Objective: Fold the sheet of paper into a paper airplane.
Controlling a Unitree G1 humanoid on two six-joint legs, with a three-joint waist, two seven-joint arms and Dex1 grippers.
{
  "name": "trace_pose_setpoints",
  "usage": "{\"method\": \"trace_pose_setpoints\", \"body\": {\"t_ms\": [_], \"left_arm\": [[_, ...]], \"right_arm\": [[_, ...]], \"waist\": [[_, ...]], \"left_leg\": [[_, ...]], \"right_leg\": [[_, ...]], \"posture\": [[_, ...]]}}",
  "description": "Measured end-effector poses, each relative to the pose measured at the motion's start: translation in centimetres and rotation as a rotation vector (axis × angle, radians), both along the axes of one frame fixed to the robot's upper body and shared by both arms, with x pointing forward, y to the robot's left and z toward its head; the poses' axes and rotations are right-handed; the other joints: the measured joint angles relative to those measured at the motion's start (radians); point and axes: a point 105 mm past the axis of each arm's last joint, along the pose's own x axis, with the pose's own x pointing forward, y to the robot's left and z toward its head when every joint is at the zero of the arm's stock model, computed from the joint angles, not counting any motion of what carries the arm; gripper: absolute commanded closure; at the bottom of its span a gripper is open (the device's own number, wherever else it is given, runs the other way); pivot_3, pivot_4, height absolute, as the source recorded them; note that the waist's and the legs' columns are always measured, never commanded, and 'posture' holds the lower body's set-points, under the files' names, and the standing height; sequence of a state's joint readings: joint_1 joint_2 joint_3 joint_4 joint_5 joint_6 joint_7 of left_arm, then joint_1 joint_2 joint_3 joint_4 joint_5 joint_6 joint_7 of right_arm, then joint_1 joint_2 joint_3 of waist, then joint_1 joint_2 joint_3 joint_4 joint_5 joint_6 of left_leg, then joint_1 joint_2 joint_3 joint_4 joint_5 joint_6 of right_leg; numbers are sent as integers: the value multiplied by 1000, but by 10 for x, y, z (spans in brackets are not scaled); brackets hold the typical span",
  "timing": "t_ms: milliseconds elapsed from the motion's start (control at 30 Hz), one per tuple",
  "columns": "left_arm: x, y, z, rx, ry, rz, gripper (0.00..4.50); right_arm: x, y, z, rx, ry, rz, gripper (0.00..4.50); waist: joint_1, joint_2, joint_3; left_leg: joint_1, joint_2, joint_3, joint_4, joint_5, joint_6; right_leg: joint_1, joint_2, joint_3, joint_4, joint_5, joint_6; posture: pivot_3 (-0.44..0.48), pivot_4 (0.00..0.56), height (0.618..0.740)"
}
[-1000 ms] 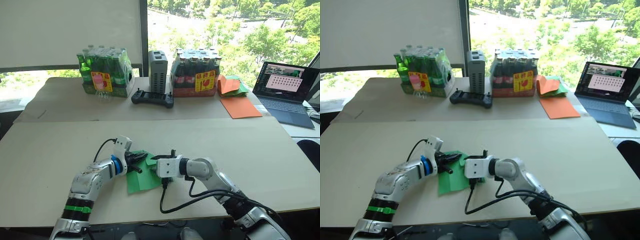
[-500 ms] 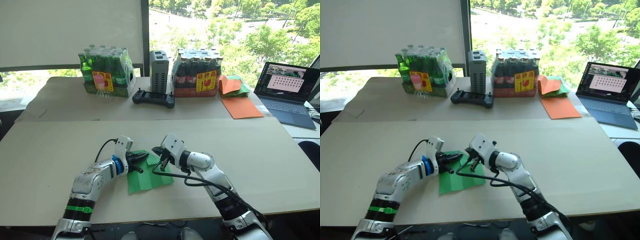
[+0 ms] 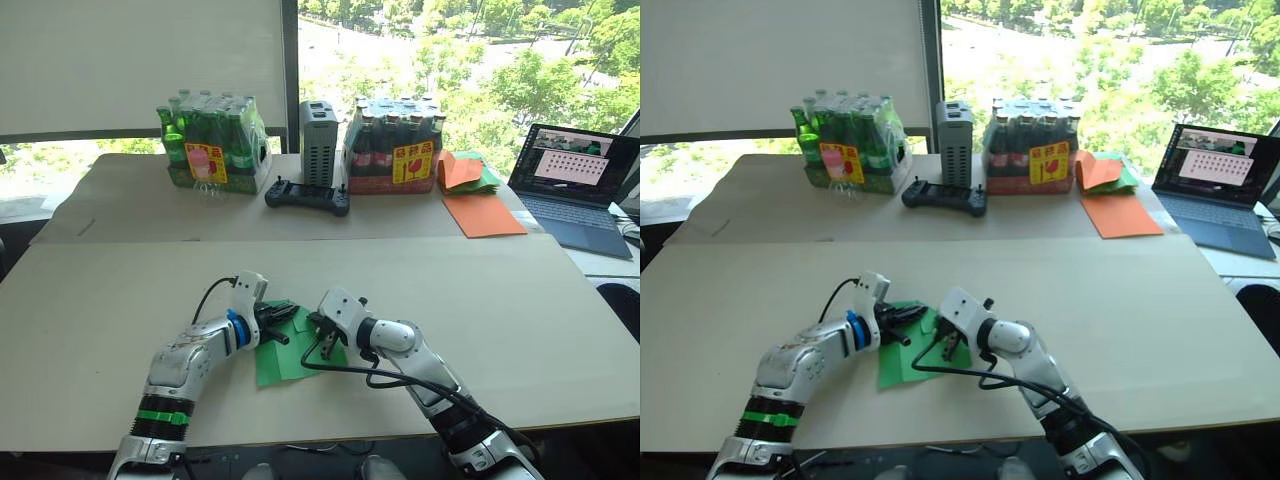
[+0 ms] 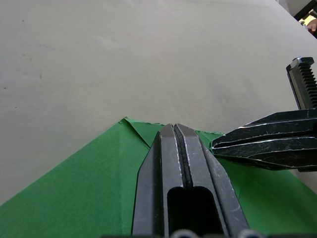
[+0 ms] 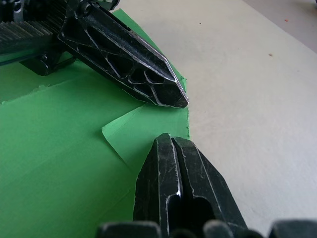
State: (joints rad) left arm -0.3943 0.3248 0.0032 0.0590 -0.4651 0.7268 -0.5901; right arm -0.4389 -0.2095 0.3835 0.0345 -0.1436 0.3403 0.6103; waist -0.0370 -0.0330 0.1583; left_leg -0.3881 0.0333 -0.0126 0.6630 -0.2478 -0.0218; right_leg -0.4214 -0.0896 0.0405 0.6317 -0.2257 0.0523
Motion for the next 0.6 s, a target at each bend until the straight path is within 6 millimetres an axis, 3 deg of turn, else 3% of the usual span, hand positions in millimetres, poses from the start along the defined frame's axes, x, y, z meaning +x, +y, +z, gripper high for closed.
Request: {"method": "trace_pose_setpoints", "body": {"t_ms": [300, 600], "left_arm": [[11, 3, 0, 22, -26, 37, 4500], [10, 5, -1, 27, -33, 34, 4500]], "right_arm": [[0, 0, 0, -3, 1, 0, 4484], [1, -4, -1, -23, 9, -11, 4484]], "waist": [[-1, 0, 0], [-2, 0, 0]], "left_leg": [[0, 0, 0, 0, 0, 0], [1, 0, 0, 0, 0, 0]], "right_leg": [[0, 0, 0, 0, 0, 0], [0, 0, 0, 0, 0, 0]], "posture": [[0, 150, 727], [0, 150, 727]]}}
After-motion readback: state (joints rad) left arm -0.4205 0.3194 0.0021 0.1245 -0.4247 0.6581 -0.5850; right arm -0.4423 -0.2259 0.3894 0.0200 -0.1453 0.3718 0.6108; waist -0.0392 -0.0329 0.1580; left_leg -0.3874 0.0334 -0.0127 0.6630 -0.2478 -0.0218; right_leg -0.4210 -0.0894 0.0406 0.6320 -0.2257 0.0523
